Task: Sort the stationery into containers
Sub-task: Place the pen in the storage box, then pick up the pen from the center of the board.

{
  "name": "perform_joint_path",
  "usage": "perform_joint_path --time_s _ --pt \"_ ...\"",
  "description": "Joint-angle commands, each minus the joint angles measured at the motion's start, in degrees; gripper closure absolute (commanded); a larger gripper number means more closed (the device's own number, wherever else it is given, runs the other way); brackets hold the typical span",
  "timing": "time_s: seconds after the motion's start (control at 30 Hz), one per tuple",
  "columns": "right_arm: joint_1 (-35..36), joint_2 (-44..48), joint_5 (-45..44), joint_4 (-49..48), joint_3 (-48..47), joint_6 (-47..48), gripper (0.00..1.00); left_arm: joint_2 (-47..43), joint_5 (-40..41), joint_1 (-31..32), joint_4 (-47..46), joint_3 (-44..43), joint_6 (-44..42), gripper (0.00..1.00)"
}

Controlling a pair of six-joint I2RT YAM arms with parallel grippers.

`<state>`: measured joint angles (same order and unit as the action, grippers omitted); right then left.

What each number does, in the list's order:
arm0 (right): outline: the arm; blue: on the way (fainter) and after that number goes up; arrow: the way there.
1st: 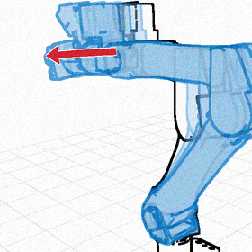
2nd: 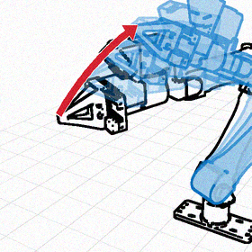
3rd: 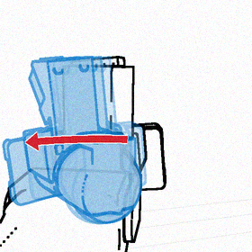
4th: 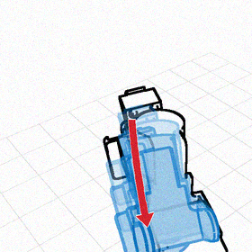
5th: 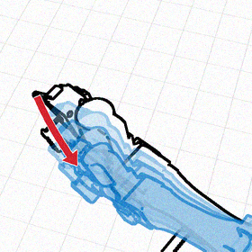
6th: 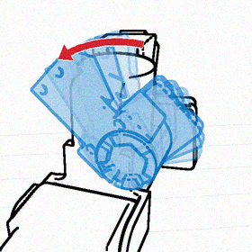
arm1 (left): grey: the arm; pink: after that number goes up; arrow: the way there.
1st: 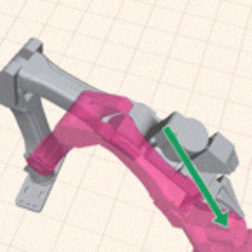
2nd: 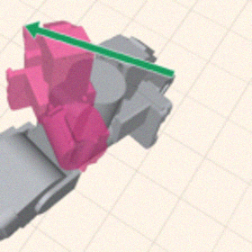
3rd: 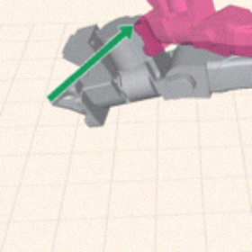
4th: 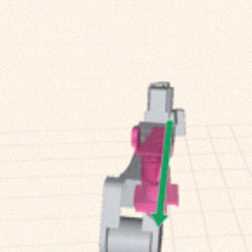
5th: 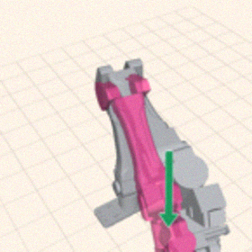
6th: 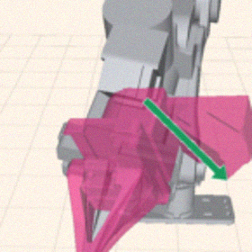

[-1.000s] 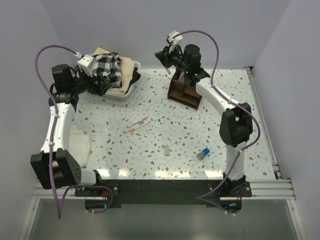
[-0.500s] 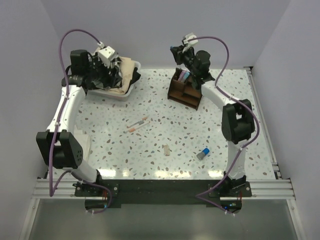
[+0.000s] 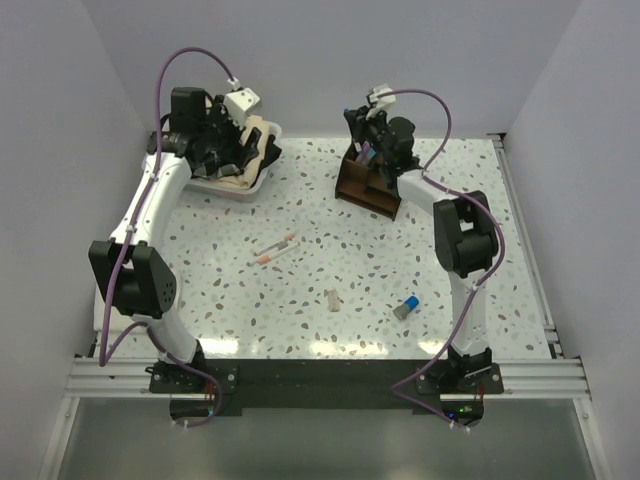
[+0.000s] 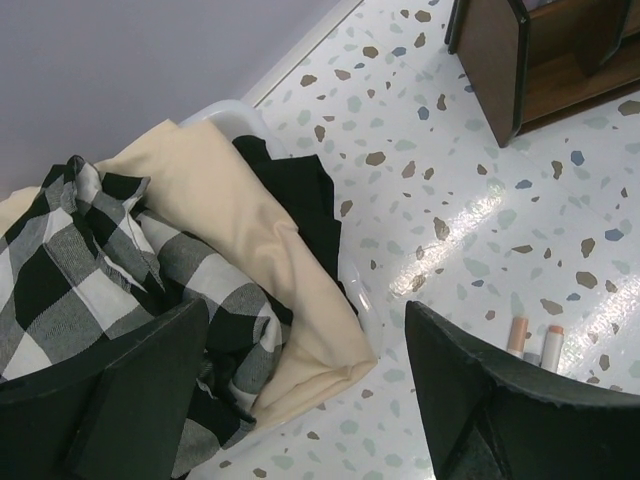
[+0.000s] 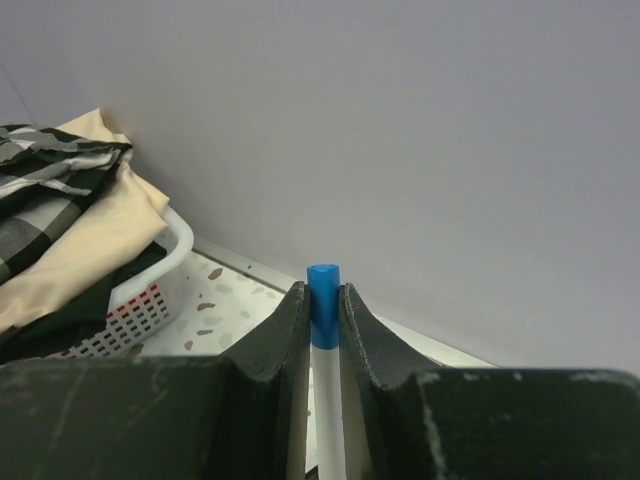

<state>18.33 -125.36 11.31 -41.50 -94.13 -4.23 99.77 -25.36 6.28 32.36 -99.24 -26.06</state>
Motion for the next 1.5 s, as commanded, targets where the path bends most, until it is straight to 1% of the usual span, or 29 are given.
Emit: perform_joint_path --time_s 0.0,0.23,0.4,0.5,0.6,0.63,0.73,0.83,0.9,0.93,0.97,1.07,1.1,1.17,1.2,1.23,1.27,1.3,1.33,1.37,1.4,1.43,1.47 --pt "-0.13 -0.85 -1.64 -7.9 0.78 -2.1 1.0 0.43 1.63 0.13 0.78 -2.27 -0.74 0.16" --pt "-0.13 -0.85 -2.0 -10.18 3.77 -1.66 1.0 -0.01 1.99 0.31 0.95 -1.22 -0.92 0.16" --pt "-0.05 1.26 -2.52 -8.69 6.49 -0.61 0.95 -0.01 1.28 0.4 0.51 -0.69 -0.39 0.16" --pt "-0.05 3.28 -3.31 -9.48 9.21 0.53 0.84 -0.01 0.84 0.57 0.16 -0.87 -0.3 0.16" --pt "-0.13 5.3 -4.28 -9.92 11.5 1.33 0.71 -0.36 0.76 0.75 0.16 -0.6 -0.48 0.16" --pt "-0.05 5.74 -4.19 -9.83 11.94 1.42 0.64 -0.62 0.58 0.83 0.16 -0.52 -0.57 0.16" --pt "-0.05 8.02 -3.4 -8.87 13.0 0.98 0.55 -0.98 -0.38 0.92 -0.36 0.01 -0.57 0.16" --pt "-0.13 11.27 -2.96 -6.68 13.36 0.8 0.53 -1.15 -1.0 1.97 -0.37 0.36 -2.14 0.14" --pt "-0.13 14.69 -2.7 -4.31 13.62 0.89 0.53 -1.15 -2.49 3.38 1.12 0.36 -4.69 0.14" --pt "-0.05 15.75 -2.61 -3.43 13.71 1.15 0.52 -1.24 -4.15 3.99 1.82 0.36 -5.57 0.14" --pt "-0.05 17.33 -2.7 -2.46 13.88 1.76 0.52 -1.15 -4.86 5.57 2.53 0.36 -7.32 0.17" --pt "-0.13 23.22 -3.66 2.46 15.11 2.56 0.52 -0.45 -6.8 9.08 7.44 0.1 -10.75 0.22" --pt "-0.13 26.28 -3.93 5.52 15.55 2.56 0.52 -0.36 -7.06 9.88 9.11 0.88 -10.85 0.23" --pt "-0.22 29.19 -3.93 9.57 17.04 3.34 0.51 -0.62 -7.77 11.98 10.09 2.64 -10.94 0.26" --pt "-0.22 32.17 -3.75 14.9 17.48 3.79 0.49 -1.15 -7.77 12.78 10.35 5.17 -10.59 0.27" --pt "-0.31 33.24 -3.75 18.0 17.83 3.88 0.46 -1.41 -7.86 14.09 10.27 6.59 -9.8 0.28" --pt "-0.4 34.56 -4.27 24.9 18.36 3.88 0.39 -1.68 -7.77 14.63 10.35 9.39 -9.45 0.29" --pt "-0.83 36.31 -4.45 28.28 18.63 3.88 0.31 -2.03 -7.25 15.24 9.92 10.98 -8.75 0.3" --pt "-1.18 37.11 -3.93 31.53 18.89 3.88 0.28 -2.12 -6.72 16.21 9.57 12.39 -8.13 0.32" --pt "-1.8 37.64 -1.49 34.78 19.15 3.88 0.25 -2.03 -6.11 16.56 9.13 14.49 -7.25 0.35" --pt "-2.85 38.17 0.19 40.99 19.42 3.88 0.23 -1.6 -4.53 17.0 9.21 15.38 -7.07 0.37" --pt "-3.21 39.3 1.68 43.84 19.77 5.7 0.22 -1.24 -3.47 17.53 9.13 16.09 -6.9 0.39" --pt "-3.56 39.75 4.31 48.57 20.38 6.33 0.22 -0.89 -2.68 17.62 9.39 16.97 -6.98 0.43"
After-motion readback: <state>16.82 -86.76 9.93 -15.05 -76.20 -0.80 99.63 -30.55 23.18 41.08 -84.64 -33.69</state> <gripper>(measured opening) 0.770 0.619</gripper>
